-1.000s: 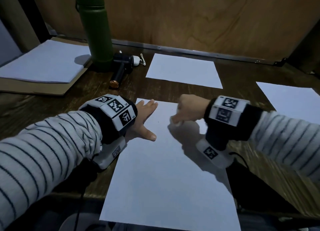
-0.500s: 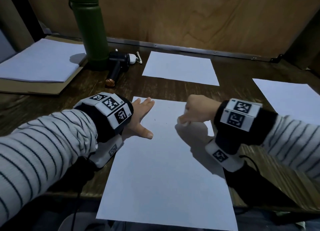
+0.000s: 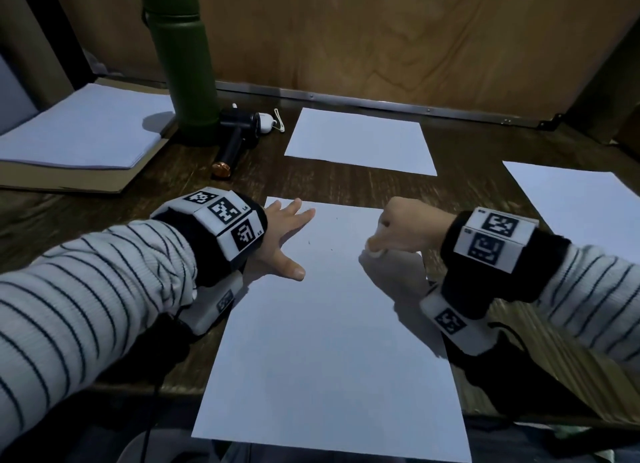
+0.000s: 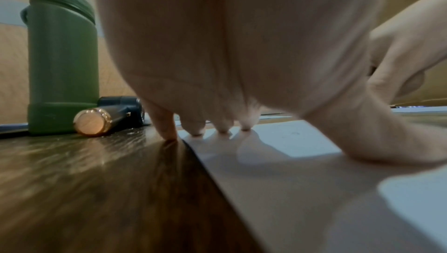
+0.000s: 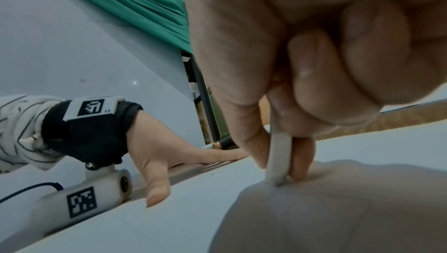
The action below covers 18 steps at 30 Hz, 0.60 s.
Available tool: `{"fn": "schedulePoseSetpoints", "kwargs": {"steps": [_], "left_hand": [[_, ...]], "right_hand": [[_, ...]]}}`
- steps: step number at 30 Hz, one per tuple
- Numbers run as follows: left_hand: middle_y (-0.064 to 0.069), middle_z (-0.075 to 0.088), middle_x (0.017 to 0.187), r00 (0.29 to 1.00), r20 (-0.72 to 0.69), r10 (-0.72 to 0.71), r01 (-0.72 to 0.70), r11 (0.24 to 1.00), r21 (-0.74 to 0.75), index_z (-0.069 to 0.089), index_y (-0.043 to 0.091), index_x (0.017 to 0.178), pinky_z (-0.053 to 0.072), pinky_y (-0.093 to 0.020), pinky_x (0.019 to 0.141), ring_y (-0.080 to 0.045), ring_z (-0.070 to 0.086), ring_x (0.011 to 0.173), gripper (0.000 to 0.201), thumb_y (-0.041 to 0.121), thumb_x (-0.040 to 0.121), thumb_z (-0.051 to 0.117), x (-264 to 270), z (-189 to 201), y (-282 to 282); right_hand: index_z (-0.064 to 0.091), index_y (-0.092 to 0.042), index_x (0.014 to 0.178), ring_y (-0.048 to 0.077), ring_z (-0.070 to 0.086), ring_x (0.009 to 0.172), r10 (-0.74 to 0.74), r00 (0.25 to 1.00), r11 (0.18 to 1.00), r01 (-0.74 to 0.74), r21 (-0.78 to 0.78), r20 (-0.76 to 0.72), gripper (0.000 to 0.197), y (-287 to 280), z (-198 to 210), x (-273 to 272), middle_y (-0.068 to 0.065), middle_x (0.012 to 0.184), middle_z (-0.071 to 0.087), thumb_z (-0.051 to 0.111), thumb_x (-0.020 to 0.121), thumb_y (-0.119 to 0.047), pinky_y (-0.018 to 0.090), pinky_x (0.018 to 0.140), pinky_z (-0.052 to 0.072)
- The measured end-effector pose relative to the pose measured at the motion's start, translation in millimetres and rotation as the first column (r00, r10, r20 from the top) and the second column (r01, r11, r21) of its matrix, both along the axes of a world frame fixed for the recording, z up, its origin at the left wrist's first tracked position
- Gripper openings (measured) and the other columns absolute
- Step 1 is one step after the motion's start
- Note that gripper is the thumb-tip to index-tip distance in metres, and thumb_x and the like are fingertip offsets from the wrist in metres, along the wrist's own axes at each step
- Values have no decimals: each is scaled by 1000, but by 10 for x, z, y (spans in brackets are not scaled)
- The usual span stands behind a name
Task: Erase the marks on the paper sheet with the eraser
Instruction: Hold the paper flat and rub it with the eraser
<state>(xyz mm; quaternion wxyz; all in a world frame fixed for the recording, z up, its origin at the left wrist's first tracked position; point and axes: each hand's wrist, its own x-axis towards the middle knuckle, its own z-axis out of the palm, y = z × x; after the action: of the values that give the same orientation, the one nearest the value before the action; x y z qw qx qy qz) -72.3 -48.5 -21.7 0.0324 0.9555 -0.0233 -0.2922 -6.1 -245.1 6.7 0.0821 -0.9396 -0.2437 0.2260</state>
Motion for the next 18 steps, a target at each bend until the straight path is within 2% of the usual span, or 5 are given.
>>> {"fn": "schedulePoseSetpoints", "kwargs": {"steps": [5, 7, 11, 15, 18], "left_hand": [[5, -9, 159, 999, 40, 25, -25, 1000, 15, -4, 34, 149, 9, -47, 116, -25, -4, 147, 167, 95, 0, 38, 44, 0, -22], [3, 10, 159, 996, 77, 53, -58, 996, 61, 10, 30, 148, 20, -44, 116, -24, 14, 146, 144, 84, 22, 53, 48, 13, -78], [0, 56, 128, 971, 207, 123, -144, 986, 90, 35, 25, 131, 49, -41, 89, -23, 58, 107, 87, 71, 62, 62, 60, 46, -255], [-13, 11, 158, 991, 127, 44, -64, 986, 154, 12, 30, 147, 35, -53, 105, -36, 38, 134, 96, 77, 72, 48, 140, 21, -461], [-17, -4, 158, 992, 109, 70, -90, 979, 185, -8, 33, 149, 30, -57, 108, -41, 27, 139, 101, 78, 74, 43, 213, 18, -547]], "right_hand": [[61, -6, 75, 17, 43, 48, 35, 995, 994, -25, 105, -98, 20, -16, 83, 97, 7, 66, 55, 60, 85, -23, 21, 45, 35], [62, -9, 77, 14, 47, 45, 50, 998, 989, -46, 140, -27, 16, 22, 101, 139, 3, 66, 59, 55, 87, -18, 18, 42, 36], [66, -10, 80, 15, 52, 45, 101, 990, 987, -112, 119, 96, 17, 144, 32, 165, 0, 63, 59, 54, 87, -18, 19, 43, 39], [72, -6, 95, 26, 64, 86, 210, 957, 971, -229, 74, 201, 25, 157, -27, 126, 8, 89, 69, 53, 87, -22, 31, 68, 49], [73, -8, 95, 15, 60, 73, 332, 932, 939, -341, 40, 146, 26, 40, -1, 49, -2, 75, 66, 57, 87, -28, 19, 59, 44]]}}
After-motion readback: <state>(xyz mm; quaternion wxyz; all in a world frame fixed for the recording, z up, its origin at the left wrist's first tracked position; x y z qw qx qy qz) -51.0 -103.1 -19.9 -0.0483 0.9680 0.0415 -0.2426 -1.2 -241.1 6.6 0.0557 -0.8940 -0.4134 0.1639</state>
